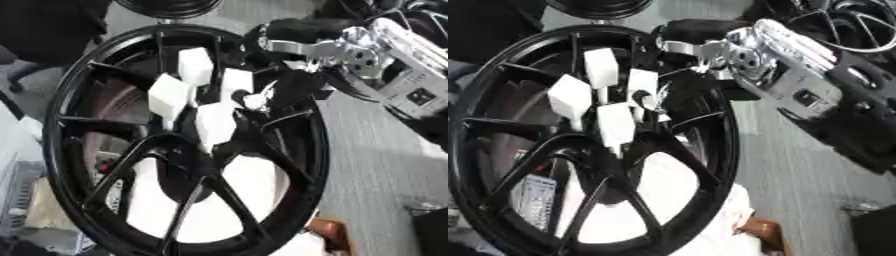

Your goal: Pull the pin out of the wheel hub.

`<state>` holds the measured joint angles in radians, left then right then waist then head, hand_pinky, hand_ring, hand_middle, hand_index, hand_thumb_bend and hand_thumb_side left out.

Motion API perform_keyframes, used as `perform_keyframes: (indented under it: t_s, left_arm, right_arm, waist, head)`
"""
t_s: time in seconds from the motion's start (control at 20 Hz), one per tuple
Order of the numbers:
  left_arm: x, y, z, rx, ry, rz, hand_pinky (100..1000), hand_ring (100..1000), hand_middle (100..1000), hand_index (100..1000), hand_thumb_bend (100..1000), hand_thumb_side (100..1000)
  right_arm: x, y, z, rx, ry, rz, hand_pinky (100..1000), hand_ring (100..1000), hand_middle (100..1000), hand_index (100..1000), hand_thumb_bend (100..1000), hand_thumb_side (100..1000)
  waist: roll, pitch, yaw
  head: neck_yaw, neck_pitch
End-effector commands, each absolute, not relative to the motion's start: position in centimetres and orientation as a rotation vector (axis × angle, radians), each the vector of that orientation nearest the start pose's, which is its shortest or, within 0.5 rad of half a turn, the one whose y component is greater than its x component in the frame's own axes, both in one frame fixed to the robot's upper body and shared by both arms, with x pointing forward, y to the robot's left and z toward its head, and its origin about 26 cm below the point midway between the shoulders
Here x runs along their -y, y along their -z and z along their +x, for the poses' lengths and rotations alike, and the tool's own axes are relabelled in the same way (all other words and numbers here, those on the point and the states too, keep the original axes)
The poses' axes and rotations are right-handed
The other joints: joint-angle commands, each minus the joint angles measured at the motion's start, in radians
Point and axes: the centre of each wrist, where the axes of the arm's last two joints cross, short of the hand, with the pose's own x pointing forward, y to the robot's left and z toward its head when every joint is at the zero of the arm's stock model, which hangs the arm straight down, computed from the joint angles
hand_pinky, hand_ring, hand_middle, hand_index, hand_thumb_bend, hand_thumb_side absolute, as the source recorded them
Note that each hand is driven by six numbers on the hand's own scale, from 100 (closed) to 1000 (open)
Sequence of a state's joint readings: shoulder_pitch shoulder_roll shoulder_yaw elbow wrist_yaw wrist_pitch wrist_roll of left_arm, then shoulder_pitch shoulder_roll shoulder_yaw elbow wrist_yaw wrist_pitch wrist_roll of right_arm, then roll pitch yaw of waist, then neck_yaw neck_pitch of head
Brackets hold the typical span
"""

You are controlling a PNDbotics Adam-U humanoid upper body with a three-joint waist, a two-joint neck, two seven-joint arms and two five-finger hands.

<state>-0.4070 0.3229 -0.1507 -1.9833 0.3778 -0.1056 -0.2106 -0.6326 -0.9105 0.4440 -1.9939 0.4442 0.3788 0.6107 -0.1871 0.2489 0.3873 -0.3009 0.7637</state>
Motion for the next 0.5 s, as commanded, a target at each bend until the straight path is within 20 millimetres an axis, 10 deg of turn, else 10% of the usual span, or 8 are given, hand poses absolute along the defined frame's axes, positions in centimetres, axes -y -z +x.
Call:
perform_keyframes:
  t_s: [0.05, 0.5]
  left_arm:
    - [-20.9, -22.28, 30.48, 2.359, 0.588, -0.565, 725, 652, 572, 711, 100, 595]
    - [-20.76, -22.52, 30.51, 2.365, 0.602, -0.568, 724, 650, 569, 710, 100, 595]
  right_arm:
    - [23.2, -27.58, 29.95, 1.397, -1.646, -0.769, 888, 893, 774, 870, 227, 612]
    - [23.27, -27.17, 29.95, 1.395, -1.614, -0.764, 887, 890, 770, 867, 217, 611]
  waist:
    - [0.008, -0.011, 0.002]
    - [0.001, 0.001, 0.01]
  head:
    - [0.004, -0.001]
    - [0.006, -0.007]
